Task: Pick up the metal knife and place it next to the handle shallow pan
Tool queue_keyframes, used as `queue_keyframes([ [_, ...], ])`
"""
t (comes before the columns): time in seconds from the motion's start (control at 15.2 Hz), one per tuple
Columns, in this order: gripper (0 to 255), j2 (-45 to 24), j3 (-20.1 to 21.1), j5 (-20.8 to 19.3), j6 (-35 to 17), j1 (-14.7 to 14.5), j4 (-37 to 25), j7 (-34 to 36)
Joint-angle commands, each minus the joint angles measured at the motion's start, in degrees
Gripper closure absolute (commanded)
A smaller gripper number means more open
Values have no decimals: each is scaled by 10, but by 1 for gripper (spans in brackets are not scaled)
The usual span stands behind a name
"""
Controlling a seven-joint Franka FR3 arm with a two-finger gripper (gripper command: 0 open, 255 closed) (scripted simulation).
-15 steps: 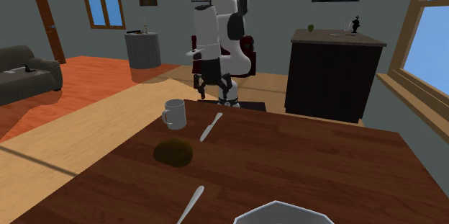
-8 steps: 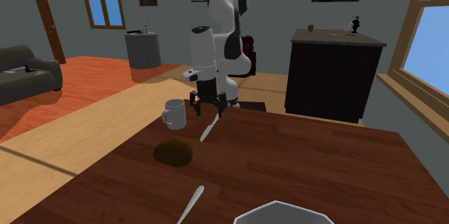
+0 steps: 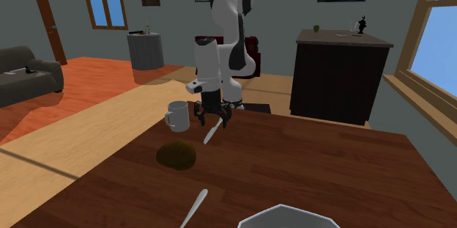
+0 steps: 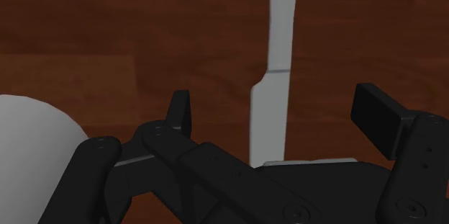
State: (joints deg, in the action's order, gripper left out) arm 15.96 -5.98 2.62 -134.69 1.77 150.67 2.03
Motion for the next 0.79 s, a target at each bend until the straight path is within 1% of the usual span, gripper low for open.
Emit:
queue_keyframes([
  [0.0, 0, -1, 0, 0, -2, 0, 1, 0],
  [0.26, 0, -1, 0, 0, -2, 0, 0, 0],
  [0.33, 255, -1, 0, 0, -2, 0, 0, 0],
  [0.73, 255, 0, 0, 0, -1, 0, 0, 0],
])
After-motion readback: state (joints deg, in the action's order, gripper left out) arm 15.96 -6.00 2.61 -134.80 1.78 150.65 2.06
